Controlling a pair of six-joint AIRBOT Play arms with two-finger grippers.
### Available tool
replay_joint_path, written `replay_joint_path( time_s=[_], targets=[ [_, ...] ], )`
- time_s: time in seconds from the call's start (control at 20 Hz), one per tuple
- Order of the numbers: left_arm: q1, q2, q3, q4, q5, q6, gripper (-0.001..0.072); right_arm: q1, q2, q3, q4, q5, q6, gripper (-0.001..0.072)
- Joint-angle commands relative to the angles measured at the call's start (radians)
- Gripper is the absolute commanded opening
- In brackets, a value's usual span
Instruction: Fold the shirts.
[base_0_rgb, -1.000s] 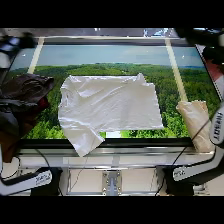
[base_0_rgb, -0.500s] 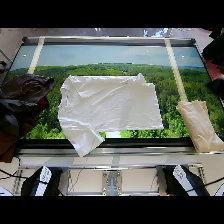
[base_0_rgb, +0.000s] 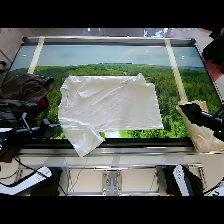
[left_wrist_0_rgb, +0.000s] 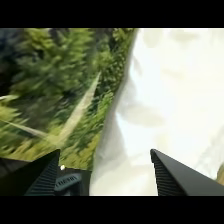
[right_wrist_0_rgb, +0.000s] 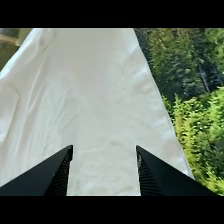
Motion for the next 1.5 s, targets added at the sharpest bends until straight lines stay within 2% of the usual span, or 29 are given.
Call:
replay_joint_path(
  time_s=[0.0,0.1,0.15,0.25,0.3,0.45,0.5,0.6,0.65,0.7,0.8,0.9,1.0,1.2,1.3,1.4,1.45],
  targets=[
    [-0.084,-0.097,-0.010,-0.060,0.023,0.087,0.0619,-0.002,0.005,0.040,0.024,0.037,-0.012,0.0448],
    [-0.144,-0.111,-0.010,-0.076,0.072,0.090,0.0575,-0.002,0.005,0.069,0.023,0.050,-0.010,0.0443],
    [-0.166,-0.113,-0.010,-0.105,0.091,0.090,0.0528,-0.002,0.005,0.071,0.023,0.054,-0.009,0.0442],
    [-0.201,-0.112,-0.007,-0.128,0.107,0.106,0.0114,-0.002,0.004,0.071,-0.047,0.072,-0.002,0.0442],
    [-0.209,-0.112,-0.006,-0.127,0.106,0.116,0.0011,-0.002,0.003,0.070,-0.126,0.085,0.035,0.0442],
    [-0.210,-0.112,-0.006,-0.128,0.106,0.116,0.0010,-0.003,0.002,-0.018,-0.394,0.112,0.233,0.0443],
    [-0.210,-0.112,-0.006,-0.127,0.106,0.116,0.0009,-0.002,-0.002,-0.080,-0.391,0.120,0.271,0.0443],
    [-0.210,-0.112,-0.006,-0.127,0.105,0.116,0.0009,-0.002,-0.045,-0.214,-0.248,0.129,0.240,0.0444],
    [-0.210,-0.111,-0.006,-0.127,0.102,0.116,0.0009,-0.002,-0.084,-0.267,-0.177,0.103,0.219,0.0453],
    [-0.210,-0.110,-0.006,-0.127,0.102,0.116,0.0009,-0.002,-0.121,-0.303,-0.118,0.064,0.199,0.0491],
    [-0.210,-0.110,-0.006,-0.127,0.102,0.116,0.0009,-0.001,-0.201,-0.341,-0.011,-0.010,0.143,0.0493],
    [-0.210,-0.110,-0.006,-0.127,0.103,0.116,0.0009,-0.002,-0.278,-0.344,0.065,-0.064,0.075,0.0493],
    [-0.210,-0.110,-0.006,-0.127,0.103,0.116,0.0009,0.016,-0.337,-0.344,0.119,-0.134,0.068,0.0493],
    [-0.210,-0.110,-0.006,-0.128,0.107,0.131,0.0009,0.178,-0.422,-0.343,0.237,-0.298,0.024,0.0489],
    [-0.210,-0.110,-0.006,-0.128,0.107,0.131,0.0008,0.254,-0.434,-0.343,0.299,-0.399,0.024,0.0399],
    [-0.210,-0.110,-0.005,-0.130,0.114,0.156,0.0009,0.293,-0.434,-0.327,0.338,-0.430,0.024,0.0208],
    [-0.210,-0.107,-0.003,-0.136,0.117,0.166,0.0009,0.299,-0.433,-0.306,0.342,-0.419,0.024,0.0044]
  ],
)
